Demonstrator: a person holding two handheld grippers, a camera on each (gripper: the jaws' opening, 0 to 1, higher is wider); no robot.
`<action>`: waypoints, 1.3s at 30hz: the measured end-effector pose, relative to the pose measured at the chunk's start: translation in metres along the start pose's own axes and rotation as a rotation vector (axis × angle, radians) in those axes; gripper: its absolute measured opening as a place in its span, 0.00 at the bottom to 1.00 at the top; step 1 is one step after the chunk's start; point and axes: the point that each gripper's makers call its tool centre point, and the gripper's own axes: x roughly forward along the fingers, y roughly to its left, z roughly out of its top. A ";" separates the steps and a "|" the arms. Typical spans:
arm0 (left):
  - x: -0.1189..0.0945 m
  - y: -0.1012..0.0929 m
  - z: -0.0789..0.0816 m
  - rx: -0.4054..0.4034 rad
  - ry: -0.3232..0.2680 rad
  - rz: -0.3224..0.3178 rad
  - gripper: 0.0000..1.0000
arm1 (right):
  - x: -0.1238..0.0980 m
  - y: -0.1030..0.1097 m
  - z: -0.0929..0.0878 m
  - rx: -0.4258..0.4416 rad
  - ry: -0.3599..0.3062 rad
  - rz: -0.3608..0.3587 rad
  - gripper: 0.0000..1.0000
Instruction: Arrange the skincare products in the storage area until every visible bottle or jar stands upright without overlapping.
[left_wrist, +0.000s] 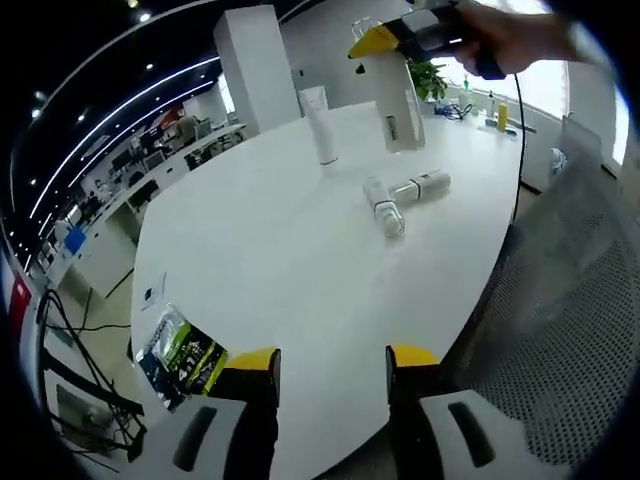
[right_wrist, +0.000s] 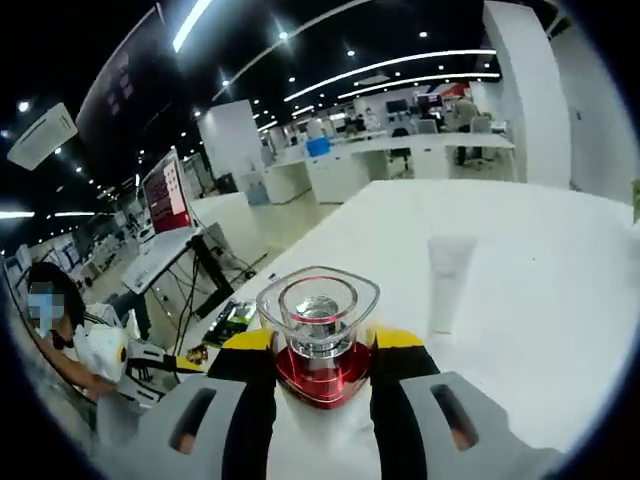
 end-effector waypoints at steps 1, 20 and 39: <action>0.000 0.001 -0.001 -0.006 0.009 0.000 0.43 | -0.001 -0.001 0.000 -0.004 -0.010 0.002 0.33; 0.001 0.008 -0.007 -0.018 0.035 0.032 0.41 | -0.018 -0.087 -0.043 0.039 -0.008 -0.135 0.33; 0.005 0.006 -0.022 -0.004 0.111 0.026 0.40 | 0.037 -0.154 -0.050 -0.066 0.004 -0.169 0.33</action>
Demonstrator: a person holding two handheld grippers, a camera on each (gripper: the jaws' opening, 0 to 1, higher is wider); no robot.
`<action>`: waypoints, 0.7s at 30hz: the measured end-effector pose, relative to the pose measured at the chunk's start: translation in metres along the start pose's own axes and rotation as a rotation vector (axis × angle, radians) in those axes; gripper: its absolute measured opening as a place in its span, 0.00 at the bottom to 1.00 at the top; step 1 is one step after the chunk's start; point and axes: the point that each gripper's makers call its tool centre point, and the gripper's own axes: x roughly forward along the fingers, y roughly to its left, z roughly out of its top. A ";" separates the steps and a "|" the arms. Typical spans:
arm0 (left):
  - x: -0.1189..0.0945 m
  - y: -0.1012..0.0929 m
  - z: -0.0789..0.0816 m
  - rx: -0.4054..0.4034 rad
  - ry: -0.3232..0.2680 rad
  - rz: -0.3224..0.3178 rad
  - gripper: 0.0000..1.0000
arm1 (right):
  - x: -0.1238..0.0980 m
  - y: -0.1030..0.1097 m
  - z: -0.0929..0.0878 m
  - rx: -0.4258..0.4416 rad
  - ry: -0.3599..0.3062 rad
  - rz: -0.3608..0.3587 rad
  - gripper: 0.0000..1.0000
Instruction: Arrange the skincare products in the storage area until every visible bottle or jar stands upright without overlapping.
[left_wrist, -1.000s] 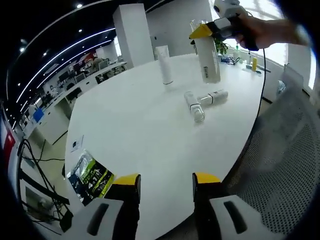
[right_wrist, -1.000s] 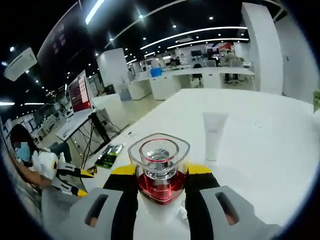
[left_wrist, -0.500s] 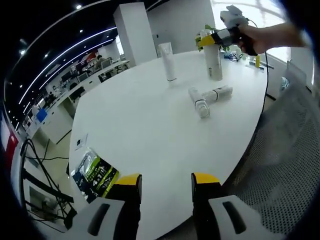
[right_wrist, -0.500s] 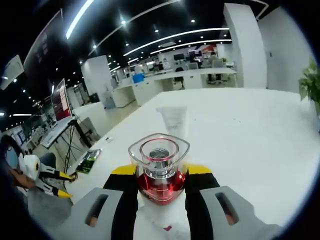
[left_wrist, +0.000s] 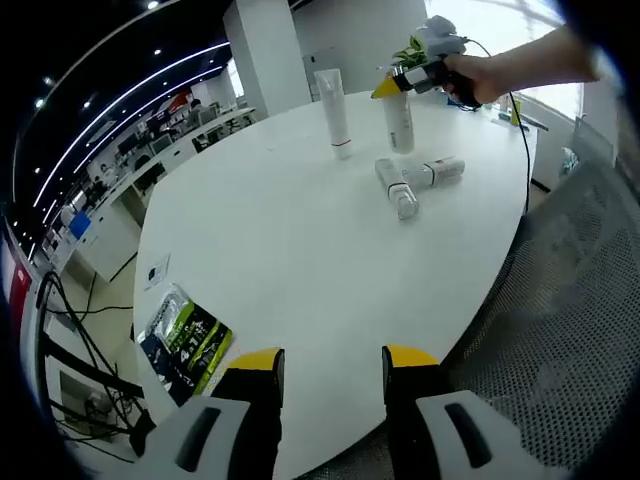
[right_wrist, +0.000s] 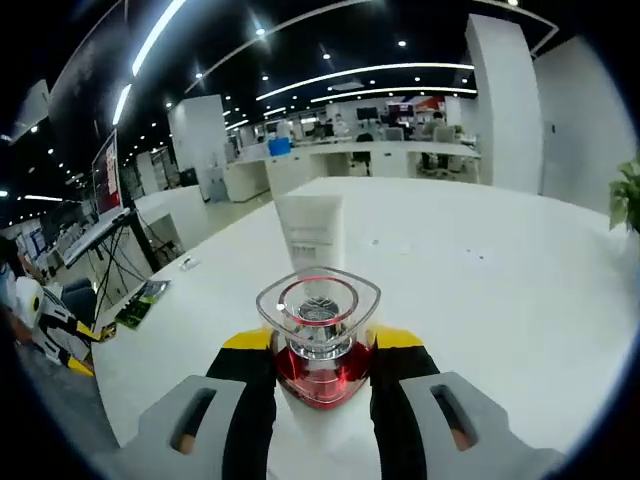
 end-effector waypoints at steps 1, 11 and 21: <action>0.000 0.000 0.000 -0.002 0.000 -0.001 0.40 | 0.002 -0.002 0.000 0.004 -0.003 -0.005 0.33; 0.001 0.001 -0.004 -0.011 0.017 0.001 0.40 | 0.023 -0.006 0.003 -0.097 -0.024 0.014 0.33; 0.001 0.002 -0.006 -0.005 0.028 0.003 0.40 | 0.020 -0.017 0.003 -0.101 -0.093 -0.005 0.34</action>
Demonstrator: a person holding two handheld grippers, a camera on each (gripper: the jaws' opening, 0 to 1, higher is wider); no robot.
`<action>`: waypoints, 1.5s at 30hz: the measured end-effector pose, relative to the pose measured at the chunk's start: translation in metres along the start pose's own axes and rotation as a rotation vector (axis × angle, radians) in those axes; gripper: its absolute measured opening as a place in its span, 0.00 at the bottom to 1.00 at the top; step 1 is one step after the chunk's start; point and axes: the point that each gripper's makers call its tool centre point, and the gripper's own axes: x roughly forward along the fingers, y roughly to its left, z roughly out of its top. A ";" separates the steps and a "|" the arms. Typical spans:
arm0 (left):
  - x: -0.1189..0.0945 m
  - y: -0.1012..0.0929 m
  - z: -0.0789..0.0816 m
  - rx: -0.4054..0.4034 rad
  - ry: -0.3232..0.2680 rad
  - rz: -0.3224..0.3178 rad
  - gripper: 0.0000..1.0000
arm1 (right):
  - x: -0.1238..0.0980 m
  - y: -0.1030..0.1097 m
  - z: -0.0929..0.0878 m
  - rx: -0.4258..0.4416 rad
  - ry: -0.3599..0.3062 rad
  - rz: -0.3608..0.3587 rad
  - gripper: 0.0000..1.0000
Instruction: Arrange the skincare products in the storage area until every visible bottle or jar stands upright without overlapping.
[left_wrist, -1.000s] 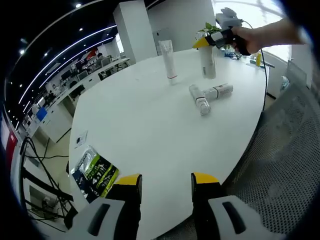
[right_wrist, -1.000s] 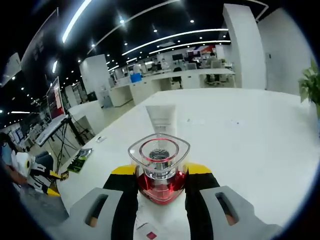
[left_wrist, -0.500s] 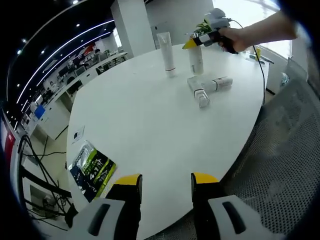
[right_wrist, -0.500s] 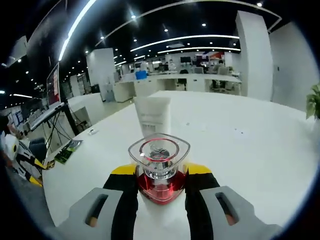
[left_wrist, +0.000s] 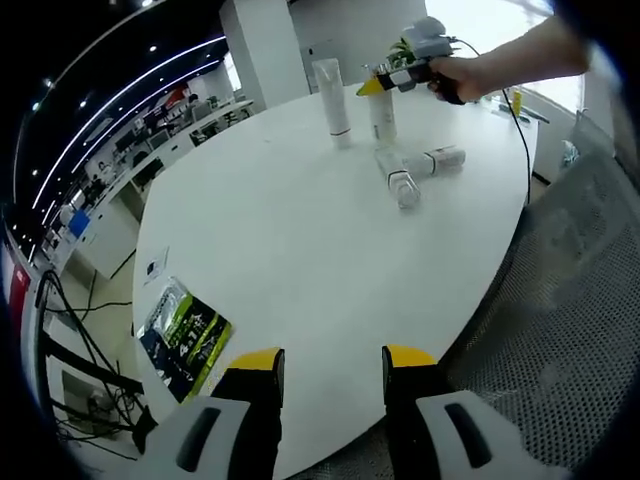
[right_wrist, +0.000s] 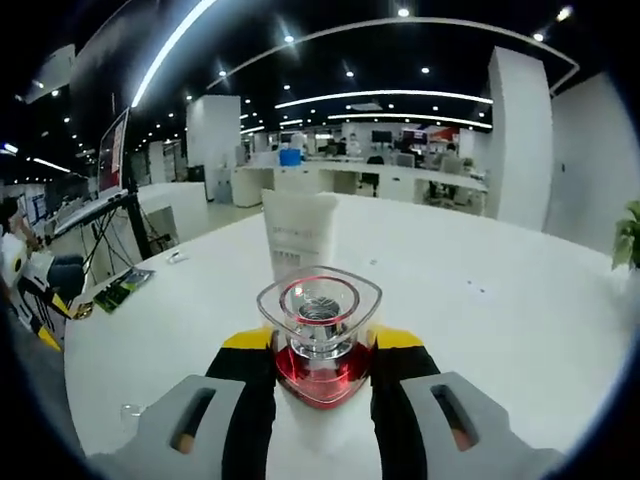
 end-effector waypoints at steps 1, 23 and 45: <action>0.000 0.000 0.000 -0.001 -0.001 0.000 0.40 | -0.002 -0.001 -0.001 0.010 -0.016 -0.006 0.34; 0.001 -0.001 -0.003 0.016 0.019 -0.003 0.40 | -0.003 0.007 -0.039 -0.040 0.247 0.203 0.33; 0.002 0.004 -0.008 0.014 0.039 0.023 0.38 | 0.025 -0.020 -0.012 -0.085 0.237 0.213 0.30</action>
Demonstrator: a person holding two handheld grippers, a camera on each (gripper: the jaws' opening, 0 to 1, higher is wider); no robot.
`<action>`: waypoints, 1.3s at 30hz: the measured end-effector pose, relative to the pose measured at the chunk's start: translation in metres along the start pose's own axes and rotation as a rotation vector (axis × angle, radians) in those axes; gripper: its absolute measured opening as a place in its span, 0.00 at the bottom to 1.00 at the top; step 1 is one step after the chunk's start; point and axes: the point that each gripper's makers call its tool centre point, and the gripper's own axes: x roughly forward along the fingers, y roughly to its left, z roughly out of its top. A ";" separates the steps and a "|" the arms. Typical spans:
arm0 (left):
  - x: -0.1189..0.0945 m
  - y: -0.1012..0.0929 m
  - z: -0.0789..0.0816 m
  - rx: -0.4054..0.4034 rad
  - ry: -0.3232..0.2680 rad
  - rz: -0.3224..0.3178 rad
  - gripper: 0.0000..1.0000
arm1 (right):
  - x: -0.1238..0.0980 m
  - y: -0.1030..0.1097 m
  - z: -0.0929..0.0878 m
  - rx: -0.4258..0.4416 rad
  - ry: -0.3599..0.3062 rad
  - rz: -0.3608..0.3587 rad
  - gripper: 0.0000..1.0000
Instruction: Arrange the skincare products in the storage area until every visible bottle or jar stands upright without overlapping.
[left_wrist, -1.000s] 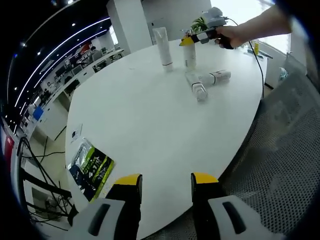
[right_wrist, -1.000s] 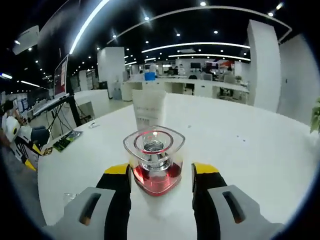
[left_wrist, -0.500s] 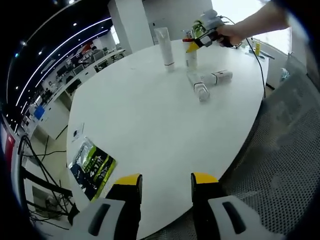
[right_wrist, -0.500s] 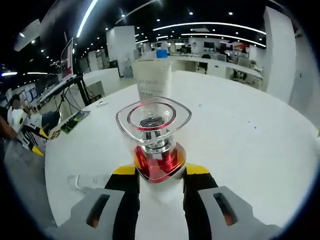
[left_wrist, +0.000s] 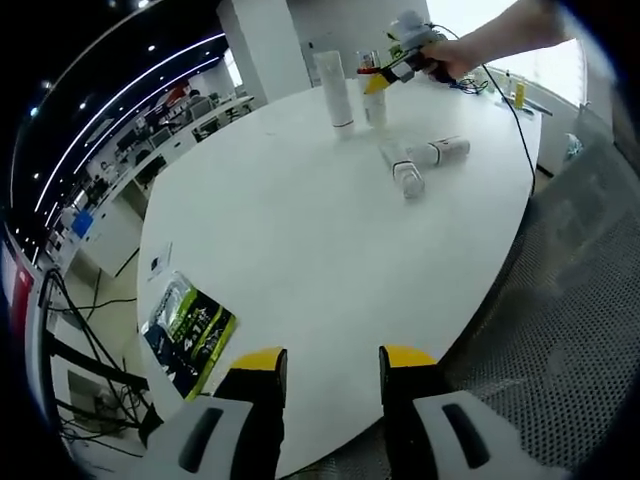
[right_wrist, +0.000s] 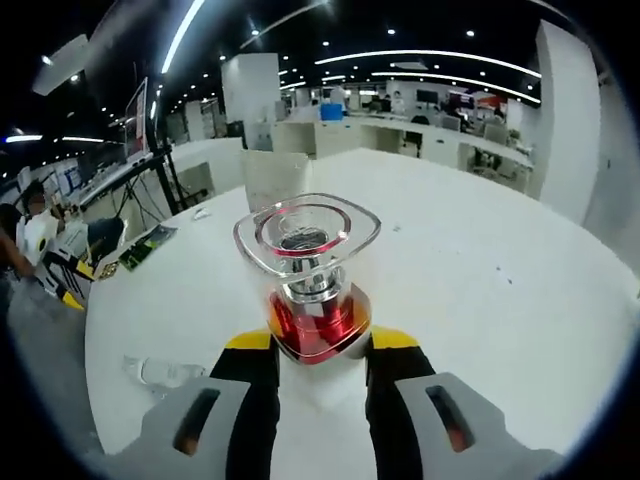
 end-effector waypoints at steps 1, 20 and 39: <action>0.000 0.000 0.000 0.000 0.002 -0.001 0.37 | 0.001 -0.002 0.001 -0.011 0.003 0.002 0.30; 0.002 -0.001 -0.005 -0.003 0.026 -0.008 0.34 | 0.018 -0.017 -0.007 -0.003 -0.002 0.061 0.30; 0.002 -0.003 -0.007 0.004 0.040 -0.010 0.34 | 0.026 -0.003 0.000 -0.005 -0.034 0.059 0.31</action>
